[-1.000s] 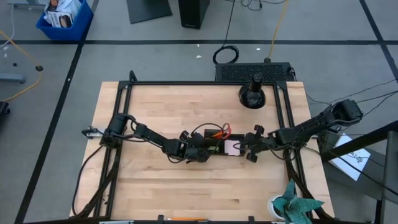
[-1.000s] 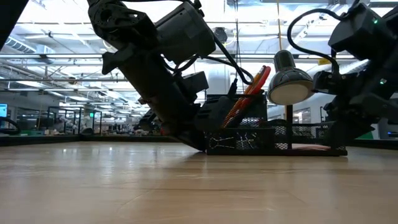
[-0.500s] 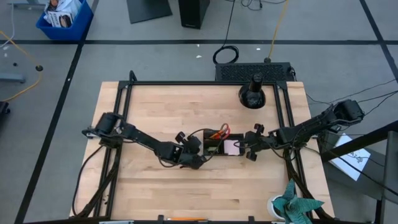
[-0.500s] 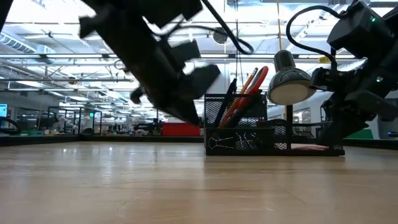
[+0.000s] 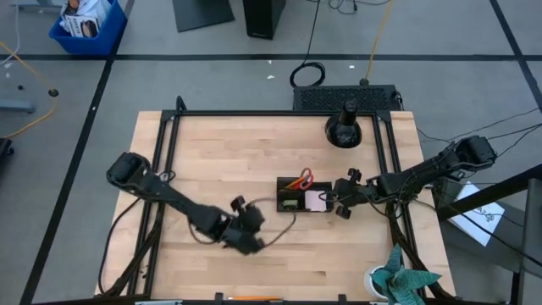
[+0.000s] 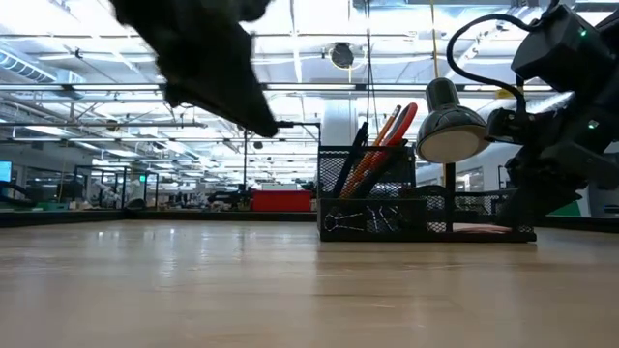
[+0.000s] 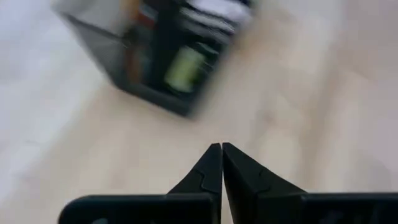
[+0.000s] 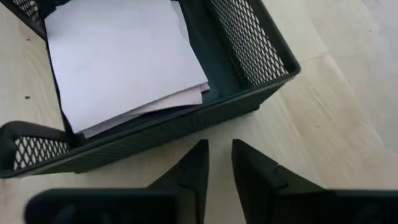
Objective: Pick and place office supplies into organizer
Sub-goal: Put the yellow pencil into the black desk organizer
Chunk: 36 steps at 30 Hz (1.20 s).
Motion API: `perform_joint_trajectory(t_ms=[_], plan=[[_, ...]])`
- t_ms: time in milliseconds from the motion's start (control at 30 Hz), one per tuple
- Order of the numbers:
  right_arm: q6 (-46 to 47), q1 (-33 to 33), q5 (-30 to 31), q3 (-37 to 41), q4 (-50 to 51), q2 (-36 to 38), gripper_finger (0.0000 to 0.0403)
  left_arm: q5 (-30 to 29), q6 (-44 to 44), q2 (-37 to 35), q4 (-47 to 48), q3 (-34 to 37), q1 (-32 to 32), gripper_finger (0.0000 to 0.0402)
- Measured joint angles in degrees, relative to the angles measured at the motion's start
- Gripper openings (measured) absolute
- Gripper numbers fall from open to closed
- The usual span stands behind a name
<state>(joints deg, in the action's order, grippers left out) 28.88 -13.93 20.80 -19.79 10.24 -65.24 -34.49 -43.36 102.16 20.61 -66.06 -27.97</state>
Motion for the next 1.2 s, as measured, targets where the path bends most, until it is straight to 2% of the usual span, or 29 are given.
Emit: perform_joint_trajectory(t_ms=[133, 333, 433, 667, 833, 933, 1067, 1200], plan=[[0.00, 0.00, 0.08, 0.00, 2.35, 0.93, 0.0091, 7.02, -2.25, 1.17, -3.04, -0.16, -5.35, 0.0015], [0.55, -0.02, 3.10, 0.00, 7.82, 5.36, 0.0116, 7.99, -5.20, 1.76, -8.16, -0.15, -13.29, 0.0035], [1.07, -0.02, 3.09, 0.00, 9.98, 8.97, 0.0118, 7.92, -4.76, 1.85, -11.42, -0.05, -16.01, 0.0064], [1.00, -0.64, 1.55, 0.00, 11.16, 17.24, 0.0119, 8.51, -8.72, 4.06, -12.36, -0.05, -18.38, 0.0151], [0.52, -3.19, 1.46, -0.02, 11.04, 21.89, 0.0123, 15.96, -10.35, 6.76, -18.00, -0.05, -19.19, 0.0201], [0.42, -5.04, 1.46, -0.02, 11.08, 23.48, 0.0123, 19.19, -14.92, 6.98, -22.12, -0.05, -20.84, 0.0216], [0.20, -6.83, 1.49, -0.02, 11.12, 24.41, 0.0122, 18.17, -20.50, 7.01, -23.61, -0.05, -24.17, 0.0218], [0.21, -7.90, 1.50, -0.02, 11.11, 24.40, 0.0123, 15.48, -21.17, 7.56, -20.71, -0.07, -27.19, 0.0218]])
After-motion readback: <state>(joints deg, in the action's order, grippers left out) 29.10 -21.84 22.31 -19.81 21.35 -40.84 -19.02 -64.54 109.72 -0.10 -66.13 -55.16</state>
